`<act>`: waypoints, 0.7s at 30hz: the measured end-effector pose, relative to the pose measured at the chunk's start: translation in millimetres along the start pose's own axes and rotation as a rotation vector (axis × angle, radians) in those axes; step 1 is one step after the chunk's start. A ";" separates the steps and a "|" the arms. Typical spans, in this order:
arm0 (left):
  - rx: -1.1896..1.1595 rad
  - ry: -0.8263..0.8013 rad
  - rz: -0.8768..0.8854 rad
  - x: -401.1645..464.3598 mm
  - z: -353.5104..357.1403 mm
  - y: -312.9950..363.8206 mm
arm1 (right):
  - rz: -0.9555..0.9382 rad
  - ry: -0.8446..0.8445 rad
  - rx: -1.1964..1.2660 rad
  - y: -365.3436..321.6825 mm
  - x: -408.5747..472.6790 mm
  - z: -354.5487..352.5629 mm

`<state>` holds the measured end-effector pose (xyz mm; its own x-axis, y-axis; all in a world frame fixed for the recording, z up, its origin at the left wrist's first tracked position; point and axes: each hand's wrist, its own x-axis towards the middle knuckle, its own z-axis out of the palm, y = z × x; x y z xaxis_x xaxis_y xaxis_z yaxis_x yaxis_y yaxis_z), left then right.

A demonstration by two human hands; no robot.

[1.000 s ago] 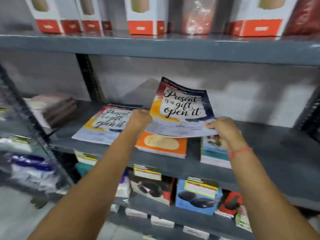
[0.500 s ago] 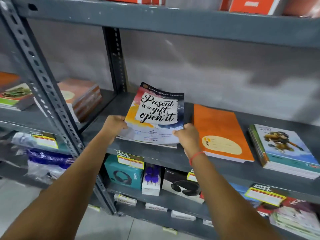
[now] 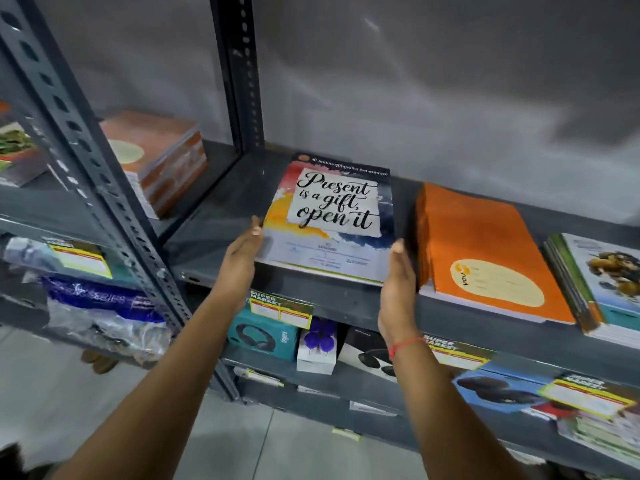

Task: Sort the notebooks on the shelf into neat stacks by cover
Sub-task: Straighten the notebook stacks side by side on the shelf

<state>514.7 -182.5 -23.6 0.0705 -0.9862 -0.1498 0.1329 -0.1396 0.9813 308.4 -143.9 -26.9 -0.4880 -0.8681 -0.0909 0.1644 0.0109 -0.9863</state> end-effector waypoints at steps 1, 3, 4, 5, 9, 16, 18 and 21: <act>0.013 0.012 0.014 -1.2 2.6 -2.6 | -0.008 -0.036 -0.026 1.5 -1.1 2.3; -0.029 0.038 0.054 -1.7 5.1 -6.2 | -0.027 -0.093 -0.056 5.0 -1.6 2.9; -0.060 0.035 0.072 -1.1 5.1 -6.9 | -0.032 -0.124 -0.063 4.8 -1.0 1.5; -0.086 0.017 0.085 -0.1 3.3 -7.1 | -0.035 -0.154 -0.072 3.7 -0.8 -1.4; -0.019 -0.172 0.131 1.4 -14.7 -8.4 | -0.050 -0.270 -0.086 2.2 -7.0 -21.7; 0.075 -0.218 0.167 1.7 -37.4 -22.5 | -0.105 -0.398 -0.185 12.9 -9.2 -43.1; 0.071 -0.201 0.173 1.8 -34.8 -23.5 | -0.127 -0.342 -0.213 15.1 -7.9 -39.6; 0.041 -0.181 0.189 0.6 -31.1 -24.0 | -0.136 -0.273 -0.230 16.6 -5.4 -36.3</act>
<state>542.3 -176.9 -51.0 -0.0879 -0.9945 0.0574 0.0934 0.0492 0.9944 282.7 -121.0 -47.8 -0.2409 -0.9691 0.0528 -0.0980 -0.0298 -0.9947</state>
